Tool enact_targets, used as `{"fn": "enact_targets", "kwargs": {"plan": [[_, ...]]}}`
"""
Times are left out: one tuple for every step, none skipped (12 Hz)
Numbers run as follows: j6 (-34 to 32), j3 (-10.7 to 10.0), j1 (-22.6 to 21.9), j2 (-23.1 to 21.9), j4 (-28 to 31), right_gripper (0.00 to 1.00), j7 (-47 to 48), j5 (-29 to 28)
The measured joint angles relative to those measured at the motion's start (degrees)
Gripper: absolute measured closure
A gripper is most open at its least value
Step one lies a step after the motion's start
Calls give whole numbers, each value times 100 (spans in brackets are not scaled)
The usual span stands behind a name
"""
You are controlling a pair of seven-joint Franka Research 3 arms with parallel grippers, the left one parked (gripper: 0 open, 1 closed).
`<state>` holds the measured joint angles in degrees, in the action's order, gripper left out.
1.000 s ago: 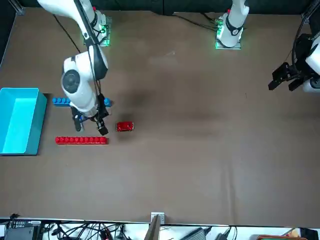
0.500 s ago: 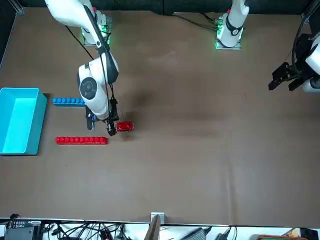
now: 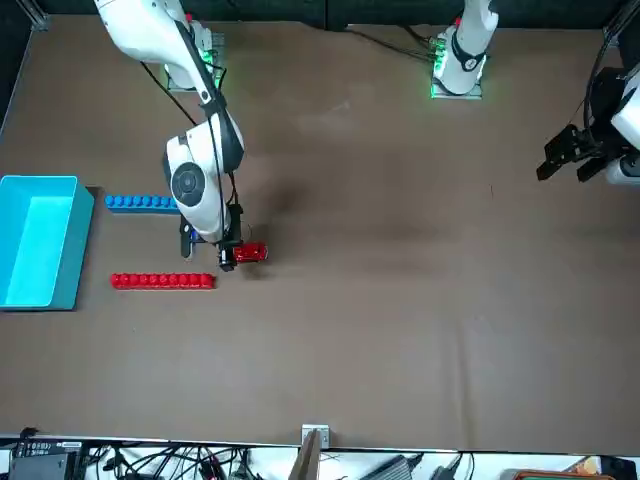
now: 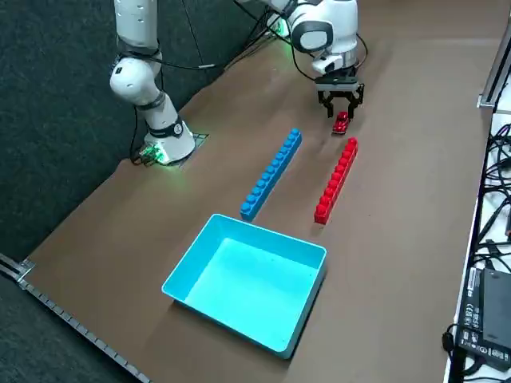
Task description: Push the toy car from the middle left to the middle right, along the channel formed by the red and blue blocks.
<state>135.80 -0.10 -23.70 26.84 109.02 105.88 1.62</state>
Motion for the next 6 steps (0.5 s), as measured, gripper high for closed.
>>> {"fn": "enact_targets", "kwargs": {"plan": [[0, -4, -70, 92, -76, 23, 150, 6], [0, -7, -122, 143, -101, 22, 186, 7], [1, -12, -170, 188, -117, 22, 216, 23], [4, -17, -206, 226, -131, 23, 251, 77], [19, -19, -224, 255, -141, 25, 282, 132], [54, -21, -230, 276, -150, 25, 320, 169]]}}
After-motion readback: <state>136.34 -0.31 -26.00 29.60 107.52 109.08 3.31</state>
